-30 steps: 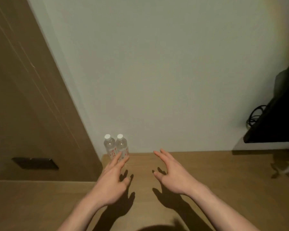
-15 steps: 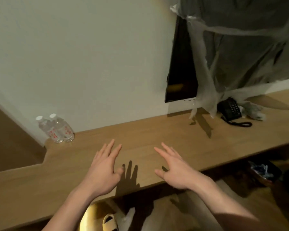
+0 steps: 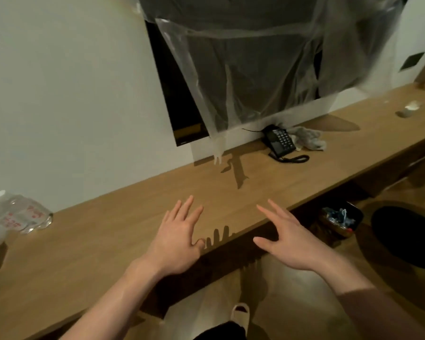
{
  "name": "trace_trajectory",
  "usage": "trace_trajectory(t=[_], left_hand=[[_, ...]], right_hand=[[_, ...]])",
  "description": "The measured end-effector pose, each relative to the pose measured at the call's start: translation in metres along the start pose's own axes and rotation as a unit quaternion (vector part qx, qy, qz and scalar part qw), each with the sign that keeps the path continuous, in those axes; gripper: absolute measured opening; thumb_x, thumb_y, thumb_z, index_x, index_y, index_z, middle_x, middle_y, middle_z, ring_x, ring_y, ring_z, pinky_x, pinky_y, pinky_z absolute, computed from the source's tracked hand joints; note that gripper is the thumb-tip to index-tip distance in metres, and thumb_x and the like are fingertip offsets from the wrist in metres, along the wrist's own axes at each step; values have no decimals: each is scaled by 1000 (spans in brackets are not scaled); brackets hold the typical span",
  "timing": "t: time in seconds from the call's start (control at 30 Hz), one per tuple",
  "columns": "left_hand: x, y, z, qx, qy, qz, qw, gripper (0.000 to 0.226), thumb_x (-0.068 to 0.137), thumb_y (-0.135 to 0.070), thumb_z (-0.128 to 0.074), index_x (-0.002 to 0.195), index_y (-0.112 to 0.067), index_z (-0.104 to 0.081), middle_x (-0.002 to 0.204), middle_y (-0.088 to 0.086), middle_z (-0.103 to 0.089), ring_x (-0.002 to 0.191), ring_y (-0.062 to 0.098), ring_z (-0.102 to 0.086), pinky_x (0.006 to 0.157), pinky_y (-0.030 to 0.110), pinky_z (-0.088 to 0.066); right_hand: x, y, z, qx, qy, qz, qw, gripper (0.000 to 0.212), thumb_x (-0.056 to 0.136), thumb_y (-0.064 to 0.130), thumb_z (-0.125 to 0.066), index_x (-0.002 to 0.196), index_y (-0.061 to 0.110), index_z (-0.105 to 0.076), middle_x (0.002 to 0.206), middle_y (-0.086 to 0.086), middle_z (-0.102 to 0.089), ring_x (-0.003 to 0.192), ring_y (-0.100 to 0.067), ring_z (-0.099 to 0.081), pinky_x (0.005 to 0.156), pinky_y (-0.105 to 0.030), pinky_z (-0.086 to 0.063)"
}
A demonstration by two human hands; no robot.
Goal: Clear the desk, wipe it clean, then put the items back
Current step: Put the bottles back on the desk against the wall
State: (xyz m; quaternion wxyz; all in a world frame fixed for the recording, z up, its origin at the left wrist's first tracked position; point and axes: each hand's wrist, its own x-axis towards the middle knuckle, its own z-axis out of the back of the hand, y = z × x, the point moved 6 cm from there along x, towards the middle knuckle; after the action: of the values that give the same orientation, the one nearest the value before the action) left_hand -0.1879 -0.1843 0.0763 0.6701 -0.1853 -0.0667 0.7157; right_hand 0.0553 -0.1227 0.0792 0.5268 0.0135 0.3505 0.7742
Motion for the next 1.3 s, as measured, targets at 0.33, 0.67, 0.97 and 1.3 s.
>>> trace_trajectory(t=[0.33, 0.67, 0.97, 1.3], left_hand=[[121, -116, -48, 23, 37, -81, 996, 86, 95, -48, -61, 163, -36, -10, 170, -9, 16, 157, 17, 14, 129, 47, -5], [226, -296, -80, 21, 77, -200, 977, 85, 96, -40, -61, 164, -34, -10, 170, -8, 17, 157, 20, 15, 121, 39, 8], [269, -412, -111, 33, 74, -189, 979, 81, 98, -41, -59, 164, -33, -13, 170, -9, 18, 157, 19, 16, 117, 36, 8], [266, -578, -188, -15, 73, -113, 991, 79, 99, -40, -57, 164, -32, -13, 171, -8, 13, 157, 22, 16, 128, 48, -2]], right_hand=[[9, -123, 86, 7, -24, -73, 997, 80, 98, 51, -61, 161, 46, -12, 170, 18, 7, 158, -15, 9, 126, -40, -9], [-6, -261, 170, 37, -64, -179, 981, 82, 96, 51, -63, 161, 43, -14, 171, 15, 3, 159, -18, 1, 127, -43, -20], [-20, -370, 243, 41, -120, -123, 984, 79, 93, 57, -64, 159, 44, -22, 168, 19, -7, 157, -17, -13, 125, -48, -28], [-87, -525, 339, -1, -53, -130, 990, 71, 96, 51, -63, 156, 50, -26, 169, 19, -5, 158, -19, -1, 123, -50, -27]])
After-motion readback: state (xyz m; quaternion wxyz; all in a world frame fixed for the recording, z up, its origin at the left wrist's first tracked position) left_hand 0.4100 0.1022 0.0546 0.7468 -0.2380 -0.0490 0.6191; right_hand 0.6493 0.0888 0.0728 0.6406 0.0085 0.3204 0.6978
